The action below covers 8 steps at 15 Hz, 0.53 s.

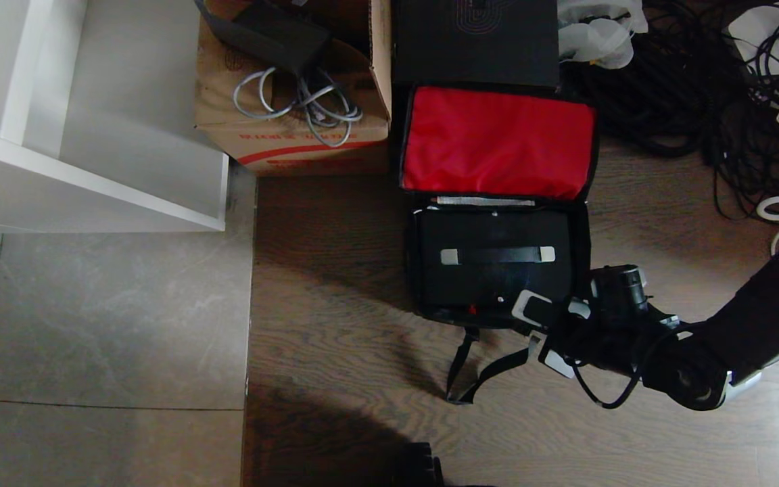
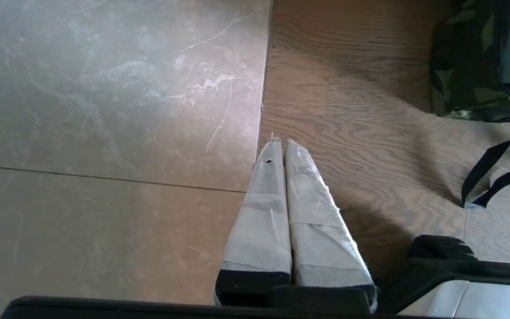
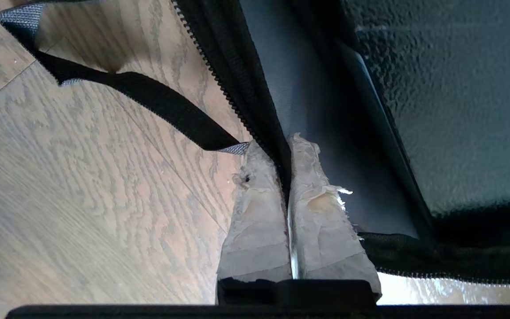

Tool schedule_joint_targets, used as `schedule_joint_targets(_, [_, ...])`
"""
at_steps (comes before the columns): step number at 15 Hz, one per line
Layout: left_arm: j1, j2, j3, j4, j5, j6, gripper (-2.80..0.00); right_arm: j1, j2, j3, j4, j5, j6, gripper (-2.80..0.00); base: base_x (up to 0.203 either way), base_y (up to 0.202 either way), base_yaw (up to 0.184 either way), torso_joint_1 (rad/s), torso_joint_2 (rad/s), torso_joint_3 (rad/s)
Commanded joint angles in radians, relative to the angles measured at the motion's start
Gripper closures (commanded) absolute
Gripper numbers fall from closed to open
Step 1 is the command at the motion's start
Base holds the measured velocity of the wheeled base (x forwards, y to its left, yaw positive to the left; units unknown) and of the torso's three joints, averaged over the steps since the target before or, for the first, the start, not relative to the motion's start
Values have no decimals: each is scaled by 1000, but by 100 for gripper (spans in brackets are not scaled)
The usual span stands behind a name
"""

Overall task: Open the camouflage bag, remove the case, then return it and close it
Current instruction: Grip the handle

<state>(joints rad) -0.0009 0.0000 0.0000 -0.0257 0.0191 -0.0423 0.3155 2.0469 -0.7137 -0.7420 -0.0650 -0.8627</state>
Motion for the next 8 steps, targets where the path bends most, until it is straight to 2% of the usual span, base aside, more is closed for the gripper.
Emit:
schedule_joint_targets(1, [1,0,9,0,0,-1,0,10,-34,7,17,-3,48,0,0,0,0,0,0,0])
schedule_joint_targets(5, [0,0,8,0,1,-1,0,117,-101,0,186,-56,225,0,0,0,0,0,0,0])
schedule_joint_targets(8, [-1,0,8,0,1,-1,0,183,-115,-3,228,-92,301,0,0,0,0,0,0,0])
